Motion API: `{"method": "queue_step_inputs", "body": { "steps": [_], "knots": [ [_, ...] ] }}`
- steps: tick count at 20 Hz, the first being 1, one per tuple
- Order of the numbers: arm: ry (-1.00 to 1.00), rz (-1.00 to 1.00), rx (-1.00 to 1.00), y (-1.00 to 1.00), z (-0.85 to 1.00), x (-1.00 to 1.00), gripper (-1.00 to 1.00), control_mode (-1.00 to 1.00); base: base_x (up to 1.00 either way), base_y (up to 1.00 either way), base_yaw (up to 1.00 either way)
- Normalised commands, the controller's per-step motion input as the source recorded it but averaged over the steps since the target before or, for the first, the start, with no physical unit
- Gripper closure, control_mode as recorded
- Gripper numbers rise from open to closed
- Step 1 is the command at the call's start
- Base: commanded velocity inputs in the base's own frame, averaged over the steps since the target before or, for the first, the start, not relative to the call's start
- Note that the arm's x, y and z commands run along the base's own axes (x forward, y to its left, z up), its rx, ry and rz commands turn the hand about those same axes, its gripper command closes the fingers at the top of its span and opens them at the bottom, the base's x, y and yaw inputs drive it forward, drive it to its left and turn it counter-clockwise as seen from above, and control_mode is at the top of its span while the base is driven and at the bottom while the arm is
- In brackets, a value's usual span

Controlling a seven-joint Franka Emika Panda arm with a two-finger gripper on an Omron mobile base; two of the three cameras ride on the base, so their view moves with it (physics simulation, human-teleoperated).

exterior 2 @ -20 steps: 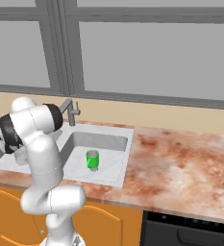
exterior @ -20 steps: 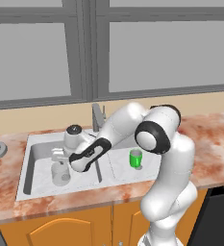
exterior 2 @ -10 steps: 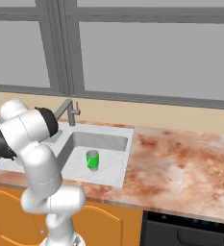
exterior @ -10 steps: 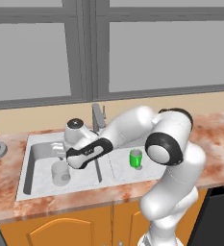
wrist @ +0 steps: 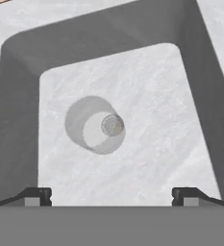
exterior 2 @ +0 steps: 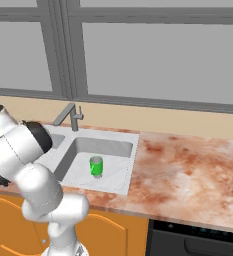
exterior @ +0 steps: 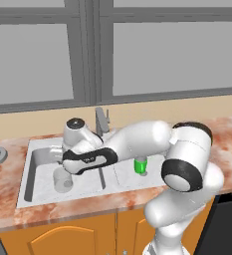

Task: Move any existing items from the left basin to the right basin for drying. Then move the glass cup from the counter to the left basin of the sink for washing.

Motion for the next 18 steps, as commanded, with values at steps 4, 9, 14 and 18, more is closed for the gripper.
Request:
{"method": "queue_step_inputs", "body": {
  "steps": [4, 9, 14, 18],
  "knots": [
    [-0.05, 0.00, 0.00, 0.21, 0.36, -0.71, -1.00, -1.00, 0.00, 0.00, 0.00],
    [-0.12, 0.00, 0.00, 0.29, 0.36, -0.98, -1.00, -1.00, 0.00, 0.00, 0.00],
    [-0.09, 0.00, 0.01, 0.18, 0.45, -0.67, -1.00, -1.00, 0.00, 0.00, 0.00],
    [-0.02, 0.00, 0.09, 0.01, 0.37, -0.46, -1.00, -1.00, 0.00, 0.00, 0.00]
  ]
}}
